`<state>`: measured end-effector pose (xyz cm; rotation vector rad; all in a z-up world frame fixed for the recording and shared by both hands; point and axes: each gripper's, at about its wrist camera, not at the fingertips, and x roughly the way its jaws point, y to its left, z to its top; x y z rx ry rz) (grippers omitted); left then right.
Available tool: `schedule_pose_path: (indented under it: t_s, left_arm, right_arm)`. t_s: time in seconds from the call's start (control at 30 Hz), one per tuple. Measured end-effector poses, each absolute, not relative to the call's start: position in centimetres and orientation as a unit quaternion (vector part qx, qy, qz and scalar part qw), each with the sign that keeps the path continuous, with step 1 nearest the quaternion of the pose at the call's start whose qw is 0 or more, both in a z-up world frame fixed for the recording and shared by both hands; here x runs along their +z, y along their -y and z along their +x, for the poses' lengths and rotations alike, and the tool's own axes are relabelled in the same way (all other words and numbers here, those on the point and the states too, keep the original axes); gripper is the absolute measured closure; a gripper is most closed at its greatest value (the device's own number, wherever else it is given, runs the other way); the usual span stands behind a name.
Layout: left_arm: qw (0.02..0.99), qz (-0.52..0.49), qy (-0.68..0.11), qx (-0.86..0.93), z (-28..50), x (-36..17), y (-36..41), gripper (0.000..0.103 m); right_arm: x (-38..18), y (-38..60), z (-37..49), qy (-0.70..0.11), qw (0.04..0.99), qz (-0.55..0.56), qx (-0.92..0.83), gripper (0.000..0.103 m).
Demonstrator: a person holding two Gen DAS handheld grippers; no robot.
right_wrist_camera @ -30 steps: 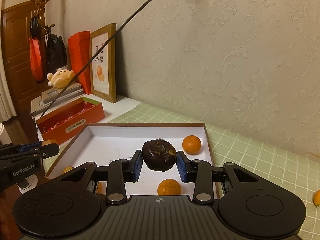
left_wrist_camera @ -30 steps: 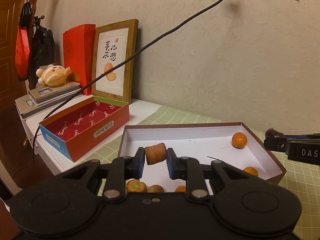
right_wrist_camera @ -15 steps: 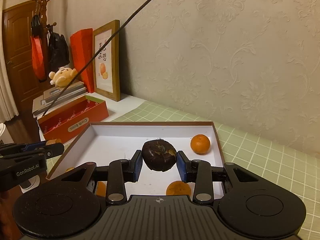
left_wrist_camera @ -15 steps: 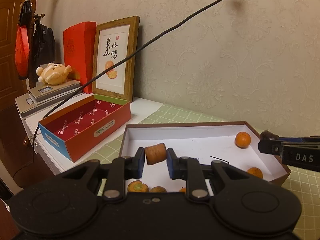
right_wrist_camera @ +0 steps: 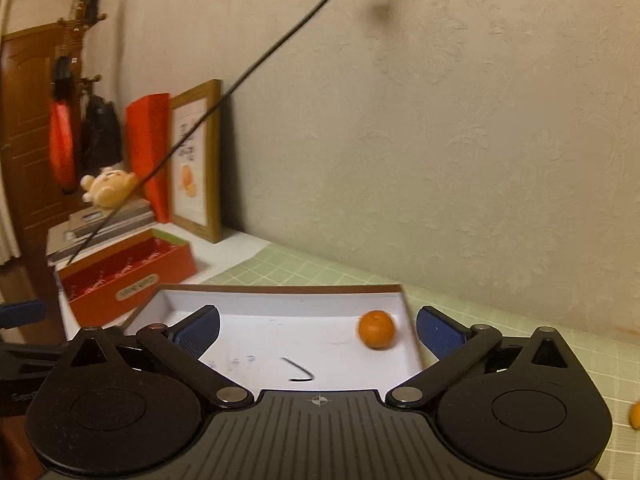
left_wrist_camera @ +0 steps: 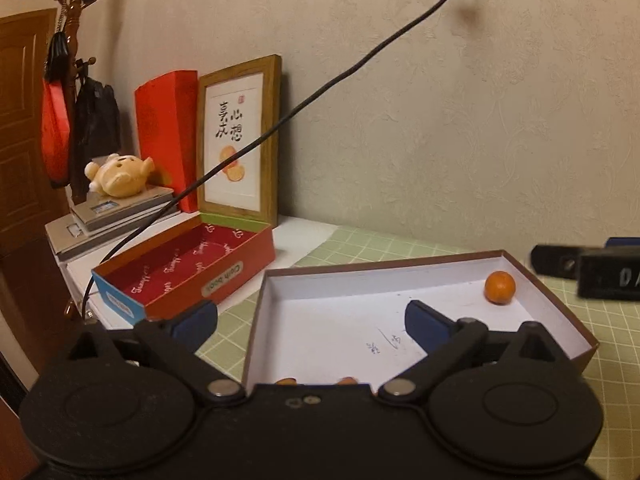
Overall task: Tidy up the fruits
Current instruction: 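Open both tools to drop the piece and brown fruit into the box, then withdraw both open tools from the box toward the remaining fruits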
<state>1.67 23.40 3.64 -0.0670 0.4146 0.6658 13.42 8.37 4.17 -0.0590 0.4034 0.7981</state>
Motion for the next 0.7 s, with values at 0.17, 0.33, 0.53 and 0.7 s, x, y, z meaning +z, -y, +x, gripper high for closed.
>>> schedule_pose_path:
  t_s: [0.17, 0.33, 0.53, 0.7]
  left_arm:
    - [0.921, -0.036, -0.197, 0.333, 1.43, 3.85, -23.69, 0.009]
    - [0.921, -0.037, -0.198, 0.333, 1.34, 3.84, -23.76, 0.008]
    - [0.922, -0.042, -0.200, 0.329, 1.31, 3.86, -23.94, 0.006]
    - [0.922, -0.048, -0.200, 0.328, 1.17, 3.77, -24.04, 0.006]
  right_arm:
    - [3.89, -7.93, 13.66, -0.198, 0.902, -0.027, 0.382, 0.000]
    - [4.08, -7.89, 13.68, -0.197, 0.901, -0.030, 0.386, 0.000]
    - [3.77, -7.81, 13.75, -0.202, 0.899, -0.032, 0.388, 0.000]
    - [3.74, -7.94, 13.84, -0.207, 0.896, -0.034, 0.392, 0.000]
